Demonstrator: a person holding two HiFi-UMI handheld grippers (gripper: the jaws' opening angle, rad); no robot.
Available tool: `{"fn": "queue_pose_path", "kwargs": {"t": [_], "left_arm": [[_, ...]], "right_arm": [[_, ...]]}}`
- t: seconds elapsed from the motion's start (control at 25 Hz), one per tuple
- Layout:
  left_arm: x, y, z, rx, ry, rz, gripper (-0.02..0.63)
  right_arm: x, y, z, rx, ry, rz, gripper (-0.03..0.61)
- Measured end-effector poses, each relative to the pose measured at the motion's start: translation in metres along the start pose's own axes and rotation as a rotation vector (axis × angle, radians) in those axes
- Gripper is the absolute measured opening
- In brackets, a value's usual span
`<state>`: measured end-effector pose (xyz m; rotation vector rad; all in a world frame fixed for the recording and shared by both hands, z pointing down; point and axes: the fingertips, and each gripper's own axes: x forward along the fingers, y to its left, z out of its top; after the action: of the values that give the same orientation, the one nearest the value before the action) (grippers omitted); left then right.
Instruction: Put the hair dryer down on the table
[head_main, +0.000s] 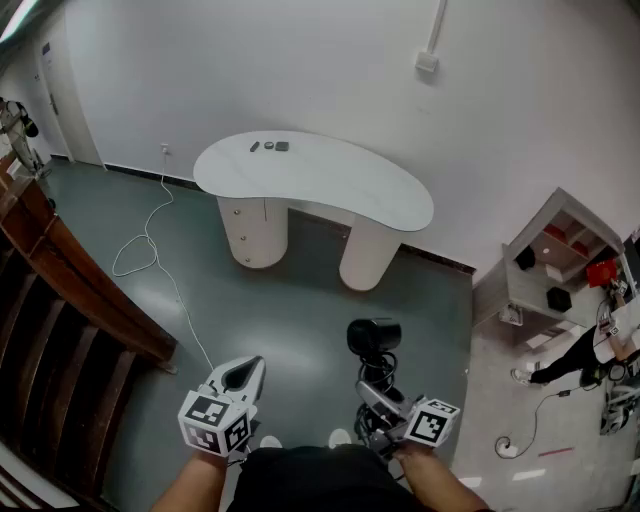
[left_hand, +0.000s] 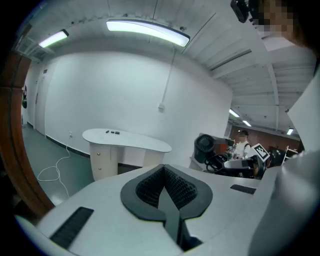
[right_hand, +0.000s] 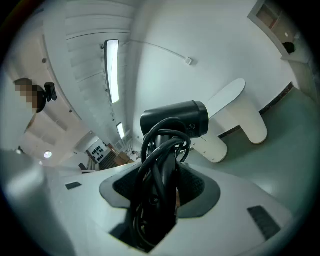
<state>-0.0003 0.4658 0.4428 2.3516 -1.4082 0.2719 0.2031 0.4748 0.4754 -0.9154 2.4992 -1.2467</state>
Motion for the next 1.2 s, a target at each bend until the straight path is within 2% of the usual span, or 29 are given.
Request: {"fn": "queue_pose_path", "kwargs": {"t": [0.48, 0.72, 0.84, 1.2], "left_arm": [[0.0, -0.006, 0.004, 0.015, -0.012, -0.022, 0.011], [-0.009, -0.003, -0.005, 0.021, -0.001, -0.04, 0.011], [-0.017, 0.002, -0.008, 0.025, 0.004, -0.052, 0.011], [-0.05, 0.042, -0.018, 0.015, 0.017, -0.087, 0.011]], "right_arm": [[-0.007, 0.005, 0.002, 0.012, -0.031, 0.016, 0.195], [-0.007, 0.029, 0.001, 0.031, -0.075, 0.127, 0.198], [-0.002, 0.039, -0.005, 0.017, -0.079, 0.141, 0.198], [0.022, 0.063, -0.034, 0.081, -0.139, 0.127, 0.198]]}}
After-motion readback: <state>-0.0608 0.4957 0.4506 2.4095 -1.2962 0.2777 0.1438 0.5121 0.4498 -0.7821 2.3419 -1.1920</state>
